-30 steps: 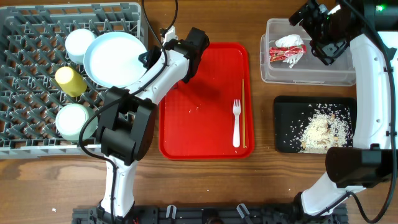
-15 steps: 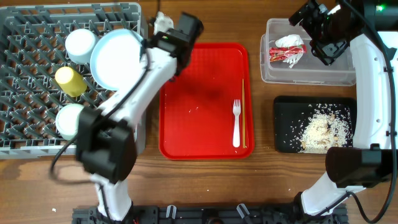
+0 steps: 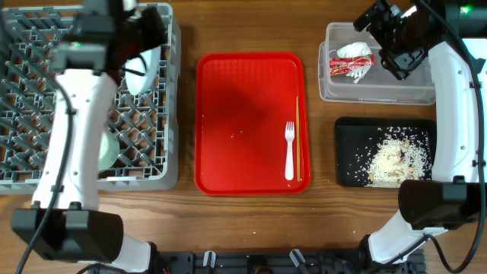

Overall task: Sort waste into correct bins and load items into the dishwasher rack
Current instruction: 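Open the left gripper and lift it away from the plate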

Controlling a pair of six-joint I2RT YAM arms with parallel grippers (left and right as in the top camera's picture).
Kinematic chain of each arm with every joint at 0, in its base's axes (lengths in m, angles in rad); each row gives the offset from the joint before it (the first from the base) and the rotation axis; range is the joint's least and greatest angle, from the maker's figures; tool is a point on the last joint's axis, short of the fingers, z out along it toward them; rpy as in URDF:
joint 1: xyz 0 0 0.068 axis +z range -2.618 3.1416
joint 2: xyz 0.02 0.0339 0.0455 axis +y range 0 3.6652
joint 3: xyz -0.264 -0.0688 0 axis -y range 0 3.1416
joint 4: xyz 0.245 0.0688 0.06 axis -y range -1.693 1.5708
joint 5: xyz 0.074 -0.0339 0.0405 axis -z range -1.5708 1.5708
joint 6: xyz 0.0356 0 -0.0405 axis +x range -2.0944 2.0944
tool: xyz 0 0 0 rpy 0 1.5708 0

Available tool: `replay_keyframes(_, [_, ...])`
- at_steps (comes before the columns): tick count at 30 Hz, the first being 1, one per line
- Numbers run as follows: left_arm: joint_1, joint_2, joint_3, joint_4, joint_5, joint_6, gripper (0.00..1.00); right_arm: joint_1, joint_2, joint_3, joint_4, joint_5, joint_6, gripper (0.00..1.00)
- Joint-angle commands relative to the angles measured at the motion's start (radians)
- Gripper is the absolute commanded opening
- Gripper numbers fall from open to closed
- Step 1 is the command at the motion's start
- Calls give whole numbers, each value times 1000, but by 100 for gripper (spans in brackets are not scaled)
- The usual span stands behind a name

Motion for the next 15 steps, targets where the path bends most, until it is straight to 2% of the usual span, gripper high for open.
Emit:
replay_keyframes(1, [114, 34, 10, 23, 344, -41, 4, 1, -2, 6, 1, 18, -10, 100])
replay_keyframes(3, [167, 74, 10, 26, 484, -54, 4, 1, -2, 6, 1, 17, -10, 100])
replay_keyframes(6, [207, 138, 10, 26, 585, -69, 4, 1, -2, 6, 1, 17, -10, 100])
replay_keyframes(9, [241, 189, 10, 34, 603, -111, 4, 1, -2, 6, 2, 18, -10, 100])
replay_keyframes(15, [293, 208, 10, 64, 615, -118, 4, 1, -2, 6, 2, 17, -10, 100])
